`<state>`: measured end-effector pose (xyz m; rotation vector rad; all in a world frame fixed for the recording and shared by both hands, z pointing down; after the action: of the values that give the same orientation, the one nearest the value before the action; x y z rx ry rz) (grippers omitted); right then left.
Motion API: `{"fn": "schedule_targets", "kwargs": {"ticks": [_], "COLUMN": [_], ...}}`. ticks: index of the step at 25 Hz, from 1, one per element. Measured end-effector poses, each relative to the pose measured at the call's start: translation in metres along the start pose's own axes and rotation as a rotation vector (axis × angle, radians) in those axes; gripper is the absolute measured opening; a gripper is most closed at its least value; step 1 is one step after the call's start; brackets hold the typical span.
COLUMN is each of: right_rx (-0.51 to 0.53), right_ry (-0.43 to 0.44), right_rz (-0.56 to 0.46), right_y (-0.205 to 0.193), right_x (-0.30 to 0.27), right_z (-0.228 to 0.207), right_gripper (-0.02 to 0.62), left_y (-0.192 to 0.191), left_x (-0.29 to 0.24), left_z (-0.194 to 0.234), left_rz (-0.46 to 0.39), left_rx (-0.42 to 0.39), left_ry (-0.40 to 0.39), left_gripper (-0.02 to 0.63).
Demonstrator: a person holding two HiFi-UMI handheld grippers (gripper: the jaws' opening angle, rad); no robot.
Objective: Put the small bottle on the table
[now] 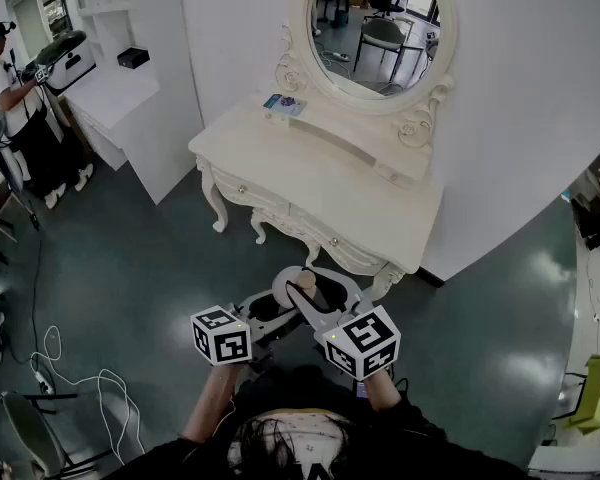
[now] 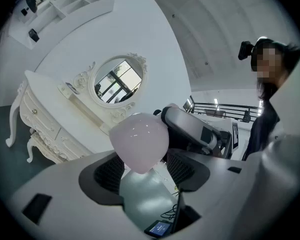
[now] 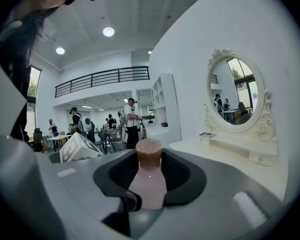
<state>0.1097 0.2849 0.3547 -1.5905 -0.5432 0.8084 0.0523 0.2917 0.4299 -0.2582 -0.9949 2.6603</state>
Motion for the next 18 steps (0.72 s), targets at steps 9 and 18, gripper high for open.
{"fn": "schedule_targets", "kwargs": {"ticks": [9,18], "right_rx": [-0.038,-0.036], "right_ry": [-0.002,0.023], "right_rz": [-0.024,-0.027], "right_y": [-0.001,-0.006], "right_x": [0.028,0.049], "right_z": [-0.02,-0.038], "right_gripper": [0.15,0.15], "left_y": [-0.008,-0.019], "left_x": [-0.026,-0.049], "left_z": [-0.018,-0.028], "left_rz": [0.002,-0.002], "left_rx": [-0.013,-0.018], "left_ry": [0.012,0.032], "left_gripper": [0.247,0.247]}}
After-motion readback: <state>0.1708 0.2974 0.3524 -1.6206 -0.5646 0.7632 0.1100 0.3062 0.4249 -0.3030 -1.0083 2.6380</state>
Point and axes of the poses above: the fingertips, and each gripper's own axes: x backward along the fingers, z to its left, y out of its top, the point moved 4 cm from there along x, backward along the fingers, and after that the axes turned 6 degrees about x, right-handed, at the moved point
